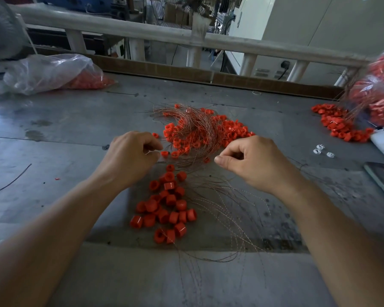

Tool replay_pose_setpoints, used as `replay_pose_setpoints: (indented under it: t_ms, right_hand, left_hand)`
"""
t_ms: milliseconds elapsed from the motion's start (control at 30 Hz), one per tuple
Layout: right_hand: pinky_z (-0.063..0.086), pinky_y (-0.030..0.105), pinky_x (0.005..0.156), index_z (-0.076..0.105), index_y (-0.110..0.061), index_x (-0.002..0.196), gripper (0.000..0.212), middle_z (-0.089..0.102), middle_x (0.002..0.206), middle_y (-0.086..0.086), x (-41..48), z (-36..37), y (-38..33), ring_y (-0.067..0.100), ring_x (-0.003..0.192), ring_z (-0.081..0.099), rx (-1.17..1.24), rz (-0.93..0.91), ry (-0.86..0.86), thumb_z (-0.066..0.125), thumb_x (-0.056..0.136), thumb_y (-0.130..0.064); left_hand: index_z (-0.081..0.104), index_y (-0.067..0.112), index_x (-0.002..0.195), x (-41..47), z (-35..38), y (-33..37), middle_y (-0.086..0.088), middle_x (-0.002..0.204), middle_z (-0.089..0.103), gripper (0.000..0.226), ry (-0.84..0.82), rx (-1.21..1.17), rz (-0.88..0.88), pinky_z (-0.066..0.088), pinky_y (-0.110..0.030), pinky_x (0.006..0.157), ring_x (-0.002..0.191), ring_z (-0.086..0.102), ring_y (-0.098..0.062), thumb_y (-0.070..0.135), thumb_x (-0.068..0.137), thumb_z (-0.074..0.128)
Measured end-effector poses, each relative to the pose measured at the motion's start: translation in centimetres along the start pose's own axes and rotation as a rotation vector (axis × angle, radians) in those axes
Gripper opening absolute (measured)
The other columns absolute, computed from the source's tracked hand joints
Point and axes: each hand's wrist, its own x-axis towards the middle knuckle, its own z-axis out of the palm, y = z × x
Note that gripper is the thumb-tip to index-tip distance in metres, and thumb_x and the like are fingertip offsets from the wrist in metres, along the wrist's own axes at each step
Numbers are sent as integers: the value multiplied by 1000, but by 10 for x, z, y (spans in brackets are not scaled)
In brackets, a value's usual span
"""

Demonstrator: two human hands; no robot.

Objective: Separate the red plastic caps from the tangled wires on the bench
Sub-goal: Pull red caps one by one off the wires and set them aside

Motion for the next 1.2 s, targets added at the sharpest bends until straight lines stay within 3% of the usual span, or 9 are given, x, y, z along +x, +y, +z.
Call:
replay_pose_setpoints:
  t_ms: [133, 300, 400, 667, 867, 967, 1033, 1133, 1200]
  right_hand:
    - [52, 25, 65, 67, -22, 79, 17, 66, 73, -6, 2, 1, 4, 13, 69, 63, -88, 15, 24, 60, 85, -36]
    - [54, 34, 68, 67, -22, 78, 16, 69, 74, -1, 4, 0, 6, 16, 69, 64, -93, 21, 72, 61, 85, -35]
    - [54, 34, 68, 69, -21, 78, 16, 69, 74, -2, 5, 0, 6, 15, 69, 64, -91, 22, 92, 62, 84, -35]
    - [52, 31, 64, 69, -20, 78, 18, 68, 73, 0, 8, -3, 14, 14, 65, 61, -96, 62, 123, 61, 85, -34]
    - [52, 30, 65, 68, -20, 77, 18, 68, 73, 1, 11, 0, 16, 16, 67, 62, -119, 80, 106, 61, 85, -34]
    - [51, 30, 67, 68, -18, 77, 19, 68, 73, 0, 14, 2, 18, 15, 69, 62, -132, 90, 96, 61, 85, -34]
    - [50, 30, 68, 68, -18, 79, 17, 67, 75, -2, 16, 4, 22, 14, 70, 61, -134, 97, 98, 62, 85, -33]
    - [50, 30, 72, 69, -18, 87, 14, 68, 82, -2, 20, 8, 27, 13, 75, 61, -124, 92, 105, 62, 85, -31]
    - [45, 24, 73, 68, -19, 96, 15, 66, 86, -5, 23, 12, 29, 9, 77, 57, -97, 71, 127, 63, 85, -27]
  left_hand:
    - [70, 16, 98, 10, 0, -1, 10, 82, 57, 18, 68, -25, -50, 32, -6, 58, 79, 50, -7, 9, 83, 63]
    - [64, 15, 113, 35, 2, 1, -7, 118, 62, 29, 53, 5, -98, 38, -28, 86, 111, 53, -22, 12, 84, 63]
    - [62, 14, 117, 49, 7, 5, -8, 127, 58, 32, 23, 24, -104, 38, -32, 92, 118, 50, -24, 14, 85, 62]
    - [71, 10, 96, 59, 24, 10, -8, 100, 68, 14, 48, -13, -86, 45, -29, 82, 93, 59, -22, 11, 83, 66]
    - [70, 9, 99, 54, 10, 7, -9, 101, 68, 18, 170, -83, -130, 40, -23, 78, 91, 58, -19, 4, 85, 59]
    - [69, 14, 100, 49, -7, 14, -2, 96, 66, 25, 182, -238, -225, 45, -21, 62, 76, 60, -15, -1, 85, 58]
    - [68, 17, 91, 39, -19, 23, 4, 83, 64, 23, 127, -436, -261, 49, -18, 54, 68, 61, -11, -3, 81, 62]
    - [65, 14, 74, 15, -29, 41, 2, 68, 63, 21, -6, -837, -293, 52, -13, 56, 61, 60, -7, -6, 74, 67]
    - [66, 13, 73, 1, -27, 48, 4, 62, 64, 19, -58, -914, -282, 51, -13, 58, 58, 60, -5, -6, 72, 68]
